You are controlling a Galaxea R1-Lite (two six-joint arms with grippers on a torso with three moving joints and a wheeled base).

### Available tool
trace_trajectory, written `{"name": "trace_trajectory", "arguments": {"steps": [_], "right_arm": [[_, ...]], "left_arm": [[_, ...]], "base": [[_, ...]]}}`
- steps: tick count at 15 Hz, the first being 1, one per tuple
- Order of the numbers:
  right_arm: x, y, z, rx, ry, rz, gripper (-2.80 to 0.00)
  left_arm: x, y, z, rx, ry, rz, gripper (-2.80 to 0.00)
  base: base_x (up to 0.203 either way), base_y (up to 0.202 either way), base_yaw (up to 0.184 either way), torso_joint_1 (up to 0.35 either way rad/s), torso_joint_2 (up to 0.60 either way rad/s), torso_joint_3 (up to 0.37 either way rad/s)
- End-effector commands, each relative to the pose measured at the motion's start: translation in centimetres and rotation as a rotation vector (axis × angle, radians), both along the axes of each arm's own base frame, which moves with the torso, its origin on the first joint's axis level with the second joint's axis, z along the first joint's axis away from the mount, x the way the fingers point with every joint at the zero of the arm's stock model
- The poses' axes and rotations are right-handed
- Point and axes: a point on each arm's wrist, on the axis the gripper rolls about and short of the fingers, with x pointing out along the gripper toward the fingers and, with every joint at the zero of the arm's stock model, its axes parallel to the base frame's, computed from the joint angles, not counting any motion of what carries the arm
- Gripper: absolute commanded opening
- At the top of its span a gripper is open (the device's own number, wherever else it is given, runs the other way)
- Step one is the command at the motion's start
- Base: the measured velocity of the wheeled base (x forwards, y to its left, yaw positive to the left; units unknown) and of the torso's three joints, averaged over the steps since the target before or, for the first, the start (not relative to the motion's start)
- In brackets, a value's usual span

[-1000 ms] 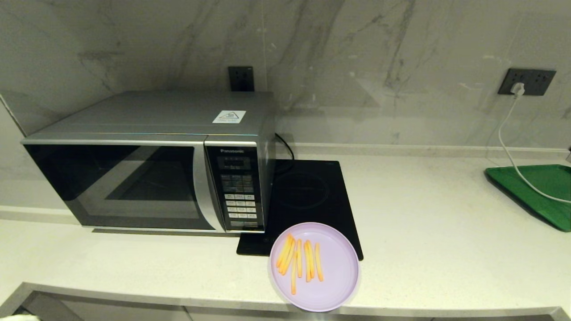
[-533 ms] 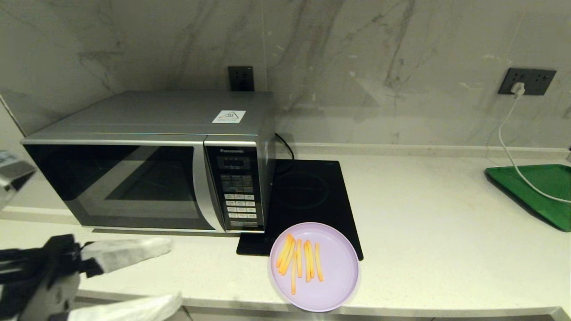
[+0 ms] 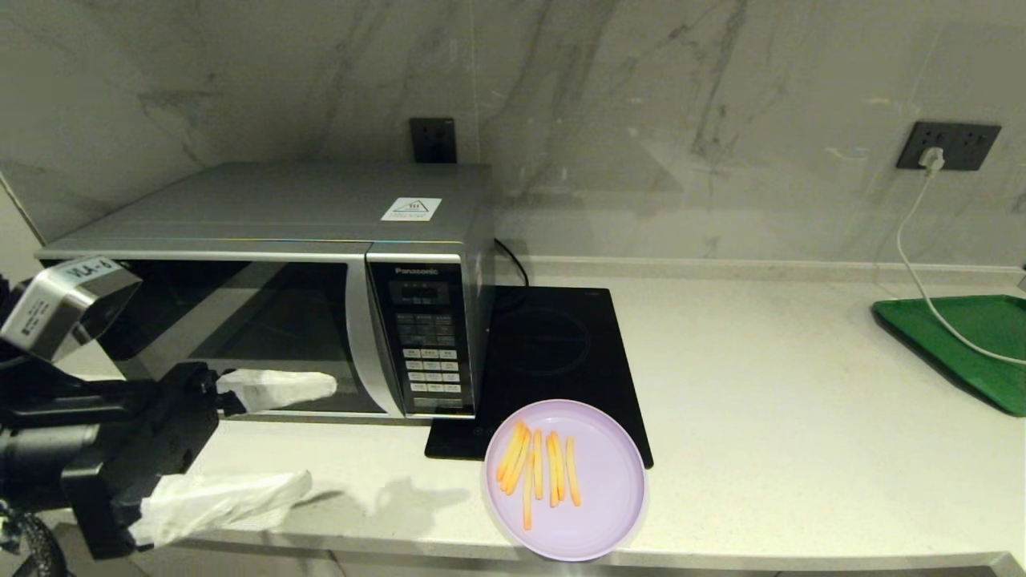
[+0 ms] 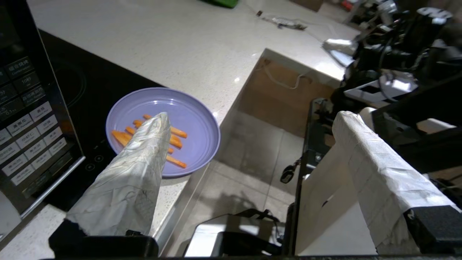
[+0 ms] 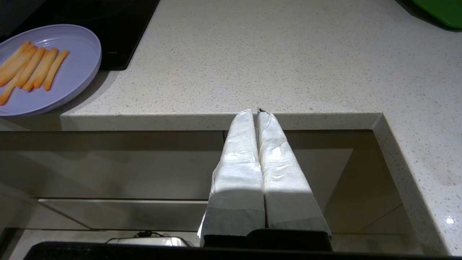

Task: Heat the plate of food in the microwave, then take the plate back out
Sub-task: Open the microwave oven

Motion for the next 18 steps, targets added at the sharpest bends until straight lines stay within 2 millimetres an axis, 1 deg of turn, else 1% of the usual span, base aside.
{"name": "trace_trajectory", "arguments": {"steps": [1, 3, 5, 7, 9, 11, 13, 18], "right_arm": [[0.0, 0.0, 0.0, 0.001, 0.001, 0.000, -2.80], [0.0, 0.0, 0.0, 0.001, 0.001, 0.000, -2.80], [0.0, 0.0, 0.0, 0.001, 0.001, 0.000, -2.80], [0.0, 0.0, 0.0, 0.001, 0.001, 0.000, -2.80], [0.0, 0.0, 0.0, 0.001, 0.001, 0.001, -2.80], [0.0, 0.0, 0.0, 0.001, 0.001, 0.001, -2.80], [0.0, 0.0, 0.0, 0.001, 0.001, 0.000, -2.80], [0.0, 0.0, 0.0, 0.001, 0.001, 0.000, -2.80]], "left_arm": [[2.7, 1.7, -1.8, -0.043, 0.080, -0.010, 0.00], [4.3, 2.6, -3.4, -0.055, 0.107, -0.007, 0.00], [6.3, 3.4, -5.3, -0.055, 0.127, 0.008, 0.00], [8.6, 4.1, -7.2, -0.040, 0.071, 0.012, 0.00], [10.1, 4.6, -8.0, -0.019, -0.035, 0.014, 0.00], [11.0, 4.8, -8.2, -0.014, -0.049, 0.016, 0.00], [11.5, 4.9, -8.4, -0.012, -0.052, 0.018, 0.00], [12.0, 4.8, -8.8, -0.004, -0.056, 0.018, 0.00]], "base": [[0.000, 0.000, 0.000, 0.000, 0.00, 0.000], [0.000, 0.000, 0.000, 0.000, 0.00, 0.000], [0.000, 0.000, 0.000, 0.000, 0.00, 0.000], [0.000, 0.000, 0.000, 0.000, 0.00, 0.000], [0.000, 0.000, 0.000, 0.000, 0.00, 0.000], [0.000, 0.000, 0.000, 0.000, 0.00, 0.000], [0.000, 0.000, 0.000, 0.000, 0.00, 0.000], [0.000, 0.000, 0.000, 0.000, 0.00, 0.000]]}}
